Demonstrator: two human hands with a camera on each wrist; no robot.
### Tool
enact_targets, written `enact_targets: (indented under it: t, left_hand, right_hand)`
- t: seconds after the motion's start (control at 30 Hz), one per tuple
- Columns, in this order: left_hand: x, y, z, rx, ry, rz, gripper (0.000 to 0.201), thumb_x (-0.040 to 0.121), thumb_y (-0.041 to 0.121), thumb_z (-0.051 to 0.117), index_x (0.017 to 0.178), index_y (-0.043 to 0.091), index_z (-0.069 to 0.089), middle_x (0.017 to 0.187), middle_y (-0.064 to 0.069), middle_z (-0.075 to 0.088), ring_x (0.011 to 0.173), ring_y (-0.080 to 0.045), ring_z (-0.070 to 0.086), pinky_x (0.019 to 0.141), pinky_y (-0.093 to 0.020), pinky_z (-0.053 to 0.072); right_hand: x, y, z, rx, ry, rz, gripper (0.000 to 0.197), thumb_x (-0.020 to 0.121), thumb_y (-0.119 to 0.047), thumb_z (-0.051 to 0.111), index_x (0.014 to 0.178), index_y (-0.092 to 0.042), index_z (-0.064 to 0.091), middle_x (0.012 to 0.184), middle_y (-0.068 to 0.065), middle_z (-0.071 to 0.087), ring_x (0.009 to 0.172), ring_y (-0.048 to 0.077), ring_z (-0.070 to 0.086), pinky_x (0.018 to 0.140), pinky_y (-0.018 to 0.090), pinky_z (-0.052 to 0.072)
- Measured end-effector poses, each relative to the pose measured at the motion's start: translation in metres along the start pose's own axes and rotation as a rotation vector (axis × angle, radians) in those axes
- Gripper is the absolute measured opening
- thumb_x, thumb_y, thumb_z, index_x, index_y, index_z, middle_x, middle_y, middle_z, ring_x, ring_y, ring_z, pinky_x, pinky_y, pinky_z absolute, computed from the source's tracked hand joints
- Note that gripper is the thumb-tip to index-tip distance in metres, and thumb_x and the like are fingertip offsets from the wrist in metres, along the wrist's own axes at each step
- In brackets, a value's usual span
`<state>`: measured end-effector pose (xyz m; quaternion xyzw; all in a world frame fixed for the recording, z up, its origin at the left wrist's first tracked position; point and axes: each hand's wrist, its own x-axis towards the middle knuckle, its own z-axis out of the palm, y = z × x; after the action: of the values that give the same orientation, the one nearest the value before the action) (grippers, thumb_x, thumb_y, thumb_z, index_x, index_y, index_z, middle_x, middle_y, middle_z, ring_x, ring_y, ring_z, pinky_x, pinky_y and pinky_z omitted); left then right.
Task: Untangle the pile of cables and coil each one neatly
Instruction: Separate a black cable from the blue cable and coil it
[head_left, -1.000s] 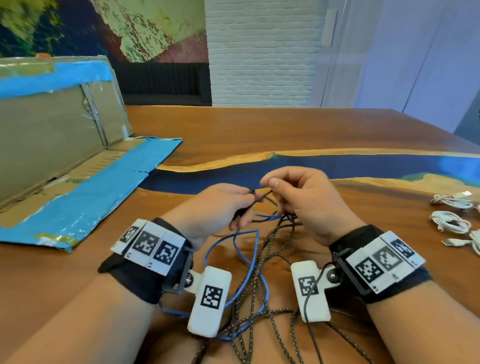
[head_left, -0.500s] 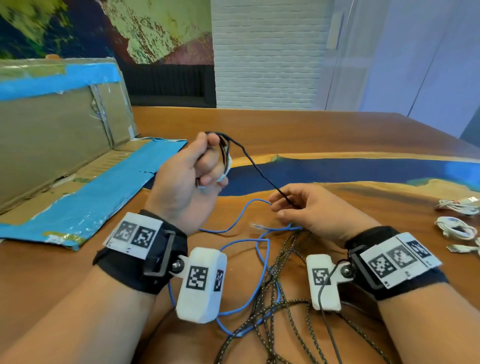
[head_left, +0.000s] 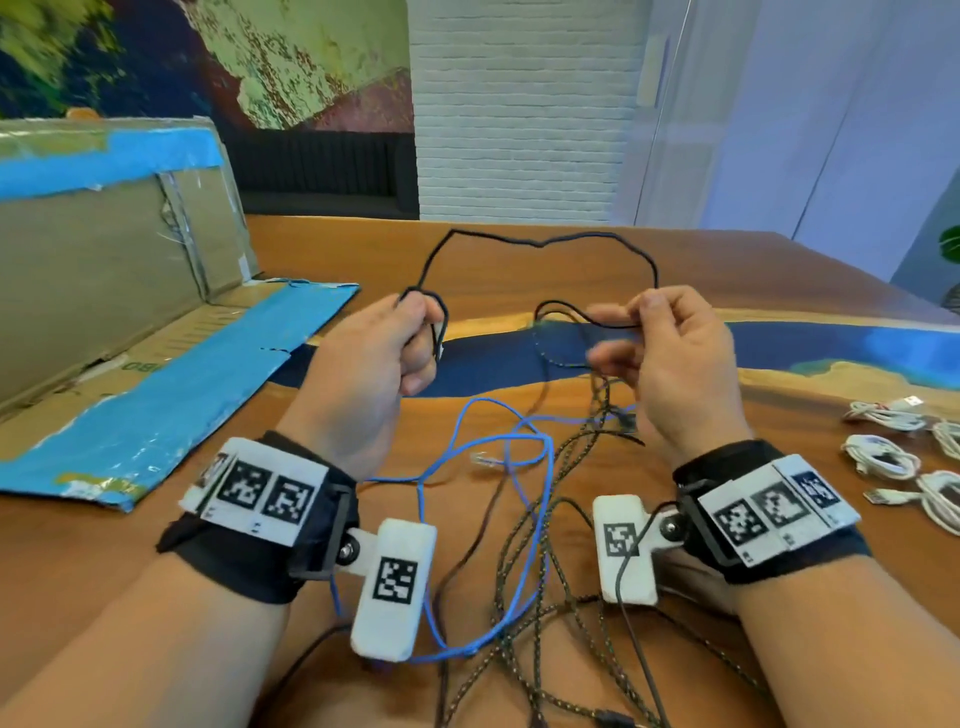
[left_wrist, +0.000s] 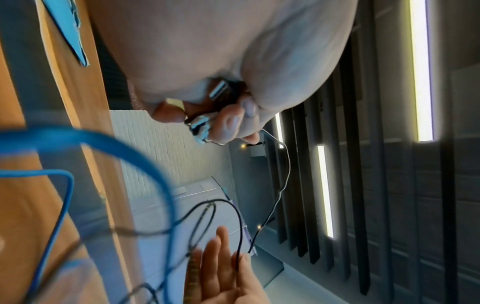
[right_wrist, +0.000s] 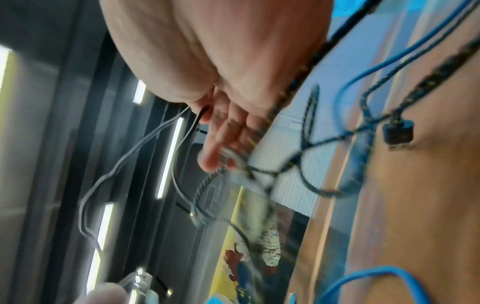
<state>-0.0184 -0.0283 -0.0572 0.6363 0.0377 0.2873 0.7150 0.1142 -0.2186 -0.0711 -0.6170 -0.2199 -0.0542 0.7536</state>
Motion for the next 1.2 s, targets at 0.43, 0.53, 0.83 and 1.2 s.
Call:
enact_targets:
  t: [0.43,0.53,0.83,1.2]
  left_hand:
    - [-0.008,-0.005,0.009,0.171,-0.024,-0.017,0.025,0.109,0.02,0.039,0.094,0.006,0.052,0.098,-0.006,0.079,0.051,-0.018,0.036,0.059,-0.024,0.04]
    - [-0.009,-0.006,0.009,0.155,-0.032,0.007,0.029,0.109,0.018,0.039,0.087,0.008,0.054,0.066,-0.004,0.065,0.051,-0.017,0.032,0.053,-0.025,0.031]
    - [-0.014,-0.002,0.011,0.043,-0.158,-0.164,0.036,0.111,0.025,0.03,0.085,0.008,0.049,0.061,-0.002,0.017,0.057,-0.019,0.014,0.051,-0.027,0.022]
    - [-0.024,0.0,0.017,-0.14,-0.454,-0.28,0.038,0.108,0.029,0.031,0.079,0.012,0.05,0.052,0.001,0.027,0.052,-0.027,0.056,0.082,-0.044,0.041]
  right_hand:
    - [-0.019,-0.03,0.006,0.569,-0.24,0.197,0.027,0.109,-0.02,0.036,0.092,-0.011,0.055,0.079,0.01,0.074,0.088,0.029,0.076,0.081,0.042,0.062]
    - [-0.018,-0.03,0.007,0.646,-0.18,0.178,0.024,0.109,-0.017,0.036,0.094,-0.012,0.055,0.107,0.016,0.076,0.108,0.031,0.073,0.093,0.045,0.059]
    - [-0.008,-0.021,-0.022,-0.185,0.084,-0.034,0.065,0.099,-0.004,0.056,0.156,-0.028,0.035,0.163,-0.004,0.034,0.147,0.003,0.032,0.113,0.026,0.034]
    - [-0.033,-0.021,0.003,0.133,-0.391,0.062,0.018,0.089,-0.025,0.063,0.089,-0.016,0.079,0.059,0.002,0.041,0.041,0.014,0.022,0.039,0.025,0.024]
